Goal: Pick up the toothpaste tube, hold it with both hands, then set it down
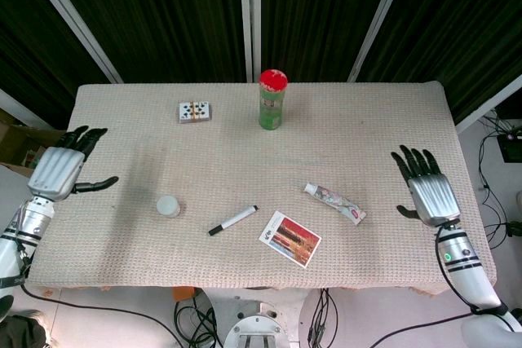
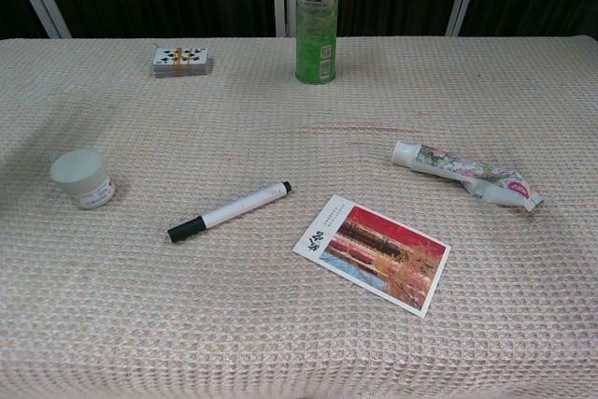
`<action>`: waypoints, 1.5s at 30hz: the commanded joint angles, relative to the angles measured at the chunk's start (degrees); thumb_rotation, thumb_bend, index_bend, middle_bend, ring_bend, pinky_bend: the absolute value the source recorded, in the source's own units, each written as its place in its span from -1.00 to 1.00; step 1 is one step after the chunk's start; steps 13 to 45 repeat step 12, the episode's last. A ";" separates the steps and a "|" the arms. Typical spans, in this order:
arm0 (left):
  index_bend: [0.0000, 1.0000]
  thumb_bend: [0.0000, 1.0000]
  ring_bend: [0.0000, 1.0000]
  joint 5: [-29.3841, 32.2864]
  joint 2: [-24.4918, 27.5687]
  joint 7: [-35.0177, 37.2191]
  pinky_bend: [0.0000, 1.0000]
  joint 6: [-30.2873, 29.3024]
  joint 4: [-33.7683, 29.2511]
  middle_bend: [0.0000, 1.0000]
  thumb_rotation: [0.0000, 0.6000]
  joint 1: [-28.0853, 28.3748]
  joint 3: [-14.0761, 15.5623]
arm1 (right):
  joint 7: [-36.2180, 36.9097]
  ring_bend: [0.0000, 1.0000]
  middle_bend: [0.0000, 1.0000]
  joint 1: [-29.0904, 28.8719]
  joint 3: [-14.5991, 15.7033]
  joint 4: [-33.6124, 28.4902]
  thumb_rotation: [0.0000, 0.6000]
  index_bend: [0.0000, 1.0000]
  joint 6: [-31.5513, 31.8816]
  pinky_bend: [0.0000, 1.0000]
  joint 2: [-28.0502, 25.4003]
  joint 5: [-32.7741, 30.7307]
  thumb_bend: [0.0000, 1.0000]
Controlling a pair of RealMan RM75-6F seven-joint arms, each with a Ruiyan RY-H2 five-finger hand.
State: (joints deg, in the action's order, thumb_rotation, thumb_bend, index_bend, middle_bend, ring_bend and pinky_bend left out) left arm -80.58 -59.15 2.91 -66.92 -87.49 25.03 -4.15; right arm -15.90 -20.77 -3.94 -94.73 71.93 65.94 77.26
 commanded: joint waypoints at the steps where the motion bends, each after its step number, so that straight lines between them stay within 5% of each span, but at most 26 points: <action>1: -0.86 -1.00 -0.89 -0.24 1.82 -2.80 -0.70 -3.60 -1.71 -0.77 -1.00 -3.45 1.88 | -1.77 -1.00 -1.00 5.03 2.55 -0.18 1.00 -1.00 4.70 -1.00 -2.35 -0.50 -1.00; 12: -0.86 -1.00 -0.89 -1.02 -0.91 -3.80 -0.70 -10.88 0.84 -0.77 -1.00 -9.54 3.09 | 1.15 -1.00 -1.00 10.48 3.66 2.61 1.00 -1.00 11.00 -1.00 -0.92 2.60 -1.00; 45: -0.86 -1.00 -0.89 -1.02 -0.91 -3.80 -0.70 -10.88 0.84 -0.77 -1.00 -9.54 3.09 | 1.15 -1.00 -1.00 10.48 3.66 2.61 1.00 -1.00 11.00 -1.00 -0.92 2.60 -1.00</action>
